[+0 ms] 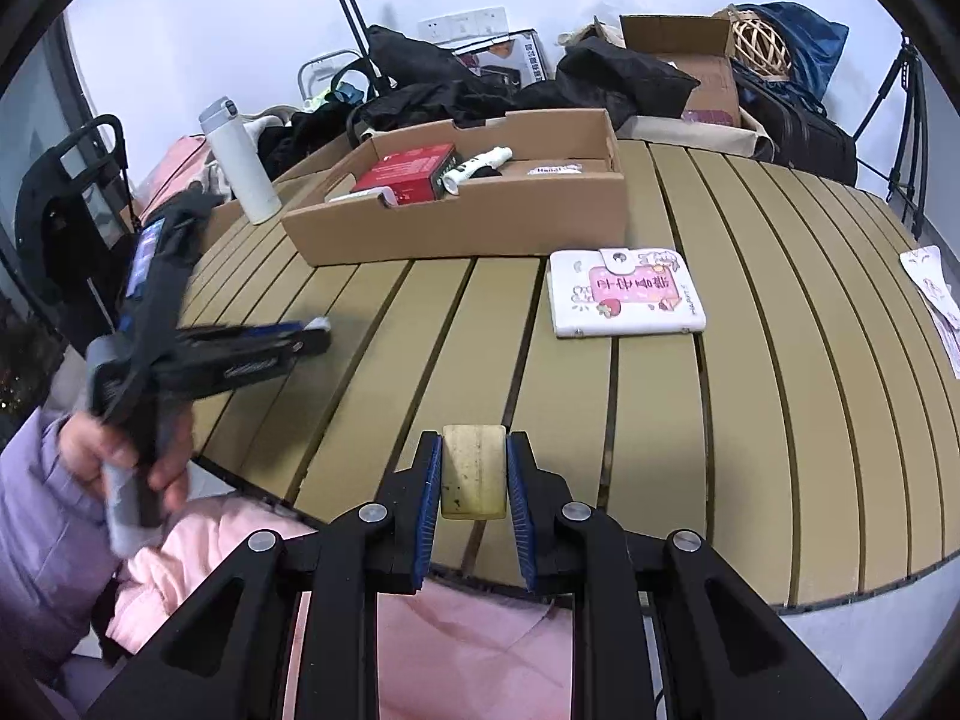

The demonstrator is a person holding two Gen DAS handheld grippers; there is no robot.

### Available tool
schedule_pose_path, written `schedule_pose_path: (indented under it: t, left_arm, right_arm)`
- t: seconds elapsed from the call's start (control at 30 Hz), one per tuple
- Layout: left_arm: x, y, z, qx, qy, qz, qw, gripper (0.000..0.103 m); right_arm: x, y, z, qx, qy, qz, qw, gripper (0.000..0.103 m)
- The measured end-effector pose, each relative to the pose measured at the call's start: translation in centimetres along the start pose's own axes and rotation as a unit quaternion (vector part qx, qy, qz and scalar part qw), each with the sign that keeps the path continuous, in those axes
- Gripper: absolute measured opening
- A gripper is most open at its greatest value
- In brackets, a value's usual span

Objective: Organize objects
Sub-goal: 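Drop both held items into the tray and open both tools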

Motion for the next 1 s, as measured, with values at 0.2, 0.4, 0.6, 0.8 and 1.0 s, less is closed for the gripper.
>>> schedule_pose_path:
  t: [0.2, 0.4, 0.6, 0.8, 1.0]
  left_arm:
    - [8.5, -4.7, -0.9, -0.099, -0.030, -0.056, 0.9930, 0.024]
    - [17.2, 2.1, -3.0, -0.092, -0.043, -0.011, 0.9948, 0.024]
    - [18.1, 9.2, -3.2, -0.058, -0.069, 0.041, 0.9951, 0.024]
    - [18.4, 7.6, -2.9, -0.033, -0.029, 0.018, 0.9989, 0.068]
    - [19.8, 4.2, -1.1, 0.030, -0.001, 0.011, 0.9995, 0.090]
  right_arm:
    - [8.3, 0.2, -2.1, 0.017, -0.015, -0.036, 0.999, 0.023]
    - [21.4, 9.2, -5.3, 0.015, 0.013, -0.018, 1.000, 0.023]
    - [26.1, 20.6, -8.6, -0.039, 0.047, 0.065, 0.996, 0.024]
    - [27.6, 22.6, -8.8, -0.012, 0.049, 0.072, 0.996, 0.070]
    - [28.3, 17.1, -8.5, 0.000, 0.037, 0.038, 0.999, 0.103]
Point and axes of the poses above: each gripper's, at about its wrist camera, not at the fingertips, and y roughly the way its jaws point, z to its left, x to its top, the point moved 3 cm from there along y, roughly the way its jaws point, and after that the axes turned 3 degrees about x, right-handed, at the moved point
